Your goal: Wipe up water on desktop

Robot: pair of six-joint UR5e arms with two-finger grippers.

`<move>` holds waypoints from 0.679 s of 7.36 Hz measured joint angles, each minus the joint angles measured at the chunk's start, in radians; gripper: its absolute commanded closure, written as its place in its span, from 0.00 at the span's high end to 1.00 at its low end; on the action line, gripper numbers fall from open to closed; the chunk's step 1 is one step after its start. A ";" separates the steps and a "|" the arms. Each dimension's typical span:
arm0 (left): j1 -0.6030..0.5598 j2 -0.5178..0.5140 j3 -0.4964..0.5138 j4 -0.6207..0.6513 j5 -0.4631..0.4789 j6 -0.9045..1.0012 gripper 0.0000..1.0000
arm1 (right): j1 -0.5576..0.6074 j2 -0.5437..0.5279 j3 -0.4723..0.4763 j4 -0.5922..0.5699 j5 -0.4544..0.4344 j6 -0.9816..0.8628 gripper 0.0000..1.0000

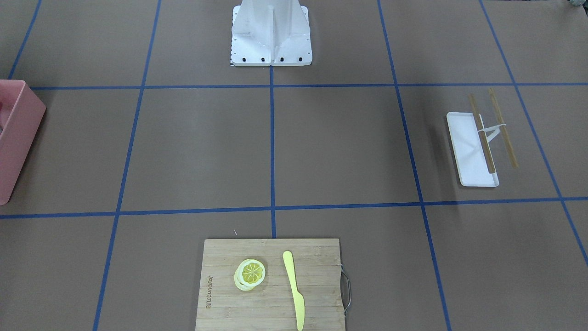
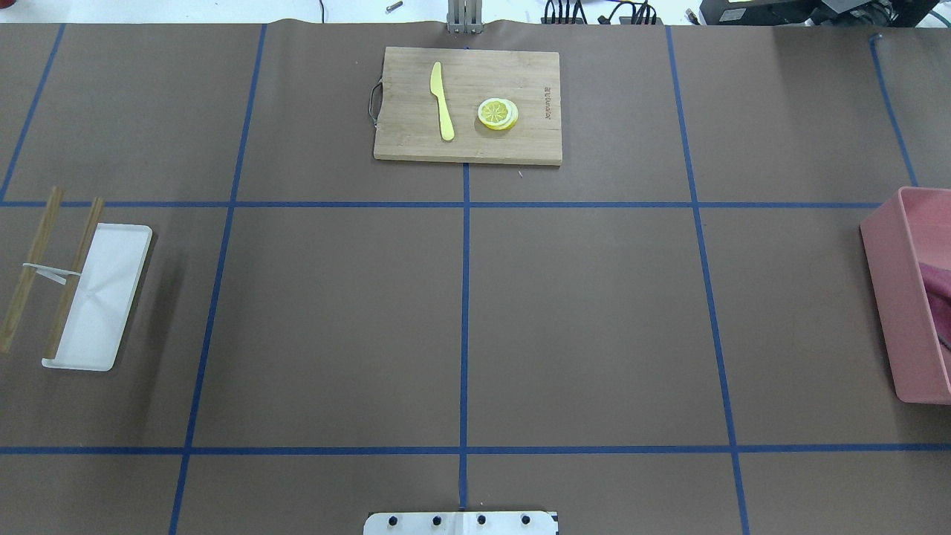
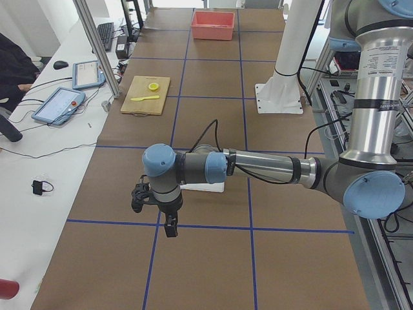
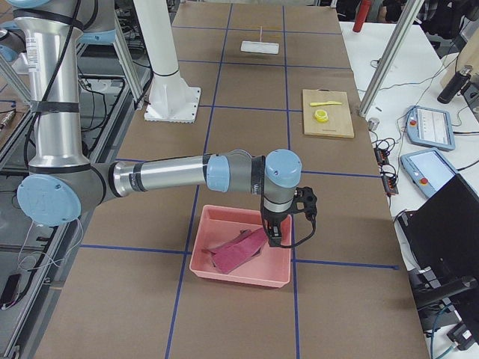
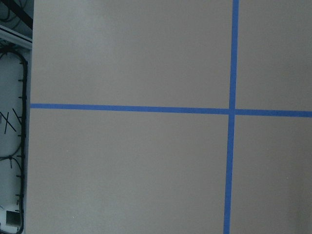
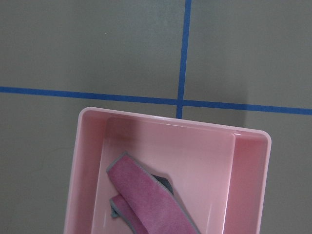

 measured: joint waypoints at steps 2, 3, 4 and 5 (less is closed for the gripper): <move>0.000 0.008 0.019 -0.013 -0.018 -0.004 0.98 | 0.000 -0.006 -0.035 0.002 0.030 0.068 1.00; 0.000 0.008 0.023 -0.017 -0.019 -0.006 0.98 | 0.000 -0.012 -0.044 0.002 0.052 0.075 1.00; 0.000 0.008 0.024 -0.019 -0.020 -0.006 0.98 | 0.000 -0.017 -0.049 0.002 0.068 0.079 1.00; 0.000 0.008 0.025 -0.019 -0.020 -0.006 0.98 | 0.000 -0.019 -0.053 0.002 0.075 0.082 1.00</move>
